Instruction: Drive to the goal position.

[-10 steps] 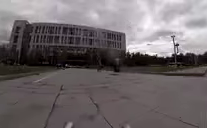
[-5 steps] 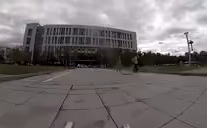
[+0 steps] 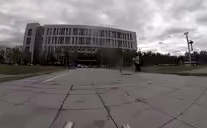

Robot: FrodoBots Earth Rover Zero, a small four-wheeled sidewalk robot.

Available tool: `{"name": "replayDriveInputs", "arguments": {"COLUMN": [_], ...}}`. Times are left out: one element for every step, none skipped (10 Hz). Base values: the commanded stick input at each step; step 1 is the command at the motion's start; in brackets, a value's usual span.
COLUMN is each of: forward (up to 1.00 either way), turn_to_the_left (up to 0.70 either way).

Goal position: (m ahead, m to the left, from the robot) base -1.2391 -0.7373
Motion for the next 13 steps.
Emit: {"name": "replayDriveInputs", "arguments": {"forward": [0.70,0.70,0.70,0.70,0.40,0.06,0.00,0.00,0.00,0.00,0.00,0.00,0.00], "turn_to_the_left": [0.17,0.35,0.35,0.35,0.25,0.12,0.00,0.00,0.00,0.00,0.00,0.00,0.00]}}
